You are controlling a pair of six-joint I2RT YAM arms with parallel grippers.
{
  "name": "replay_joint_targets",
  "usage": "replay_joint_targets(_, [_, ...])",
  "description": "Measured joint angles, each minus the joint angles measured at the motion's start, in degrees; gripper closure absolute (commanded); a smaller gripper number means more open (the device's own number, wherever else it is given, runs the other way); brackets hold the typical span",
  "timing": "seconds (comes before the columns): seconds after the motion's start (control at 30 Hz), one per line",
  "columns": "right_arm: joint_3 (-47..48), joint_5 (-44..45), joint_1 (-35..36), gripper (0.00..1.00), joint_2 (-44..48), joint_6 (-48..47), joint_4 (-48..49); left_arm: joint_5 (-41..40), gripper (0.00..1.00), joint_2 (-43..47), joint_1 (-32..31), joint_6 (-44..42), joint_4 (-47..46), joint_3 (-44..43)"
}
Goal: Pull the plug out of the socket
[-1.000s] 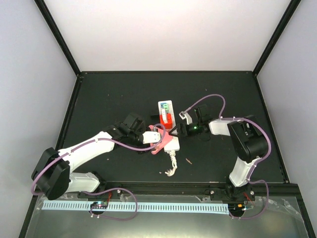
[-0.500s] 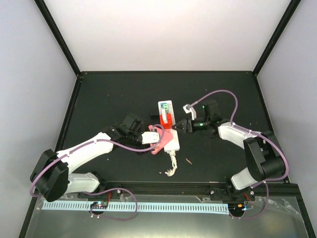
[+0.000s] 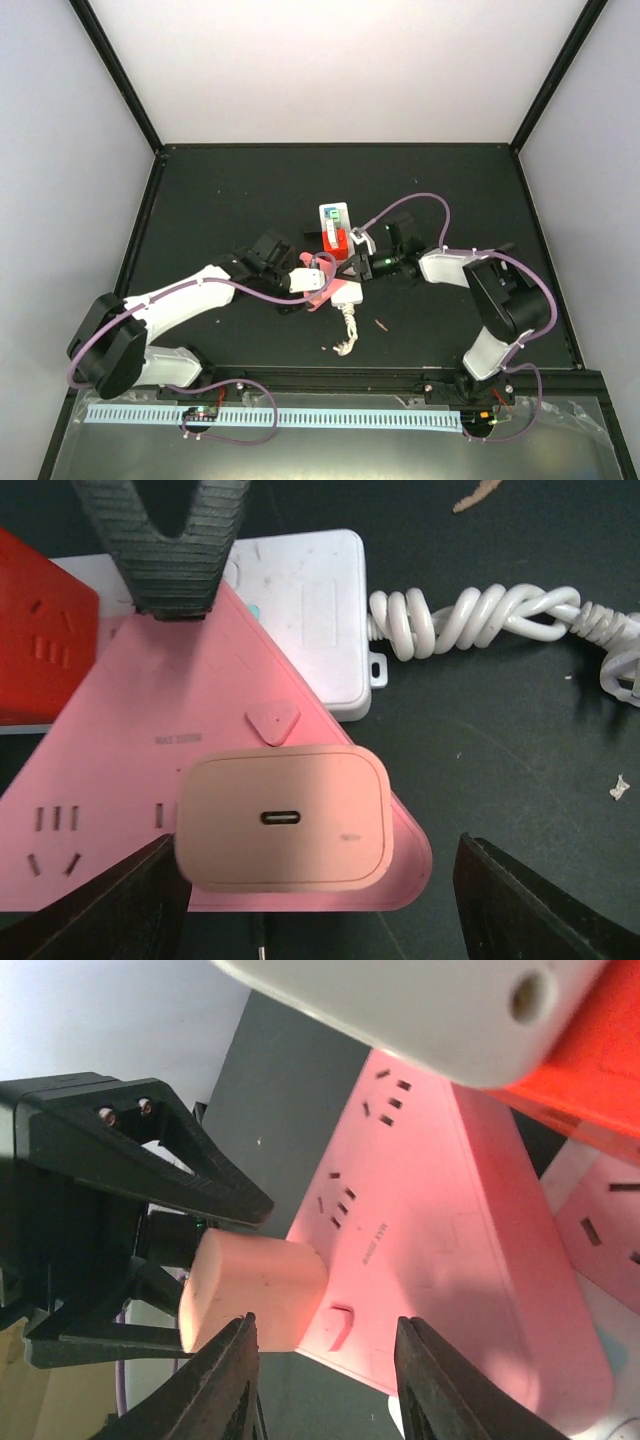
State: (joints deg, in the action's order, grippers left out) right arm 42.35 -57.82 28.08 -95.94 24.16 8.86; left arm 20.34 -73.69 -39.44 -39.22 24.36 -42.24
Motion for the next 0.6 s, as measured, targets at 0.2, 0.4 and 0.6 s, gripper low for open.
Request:
replay_joint_targets(0.2, [0.50, -1.14, 0.09, 0.65, -3.08, 1.53, 1.16, 0.46, 0.32, -2.12, -0.44, 0.42, -0.02, -0.09])
replay_joint_targets(0.4, [2.32, -3.45, 0.09, 0.68, -6.27, 2.45, 2.60, 0.50, 0.37, -2.93, -0.46, 1.95, -0.31, -0.90])
replay_joint_targets(0.6, [2.64, -4.07, 0.02, 0.73, -7.30, 3.06, 2.75, 0.68, 0.48, -2.93, -0.44, 3.45, -0.83, -1.22])
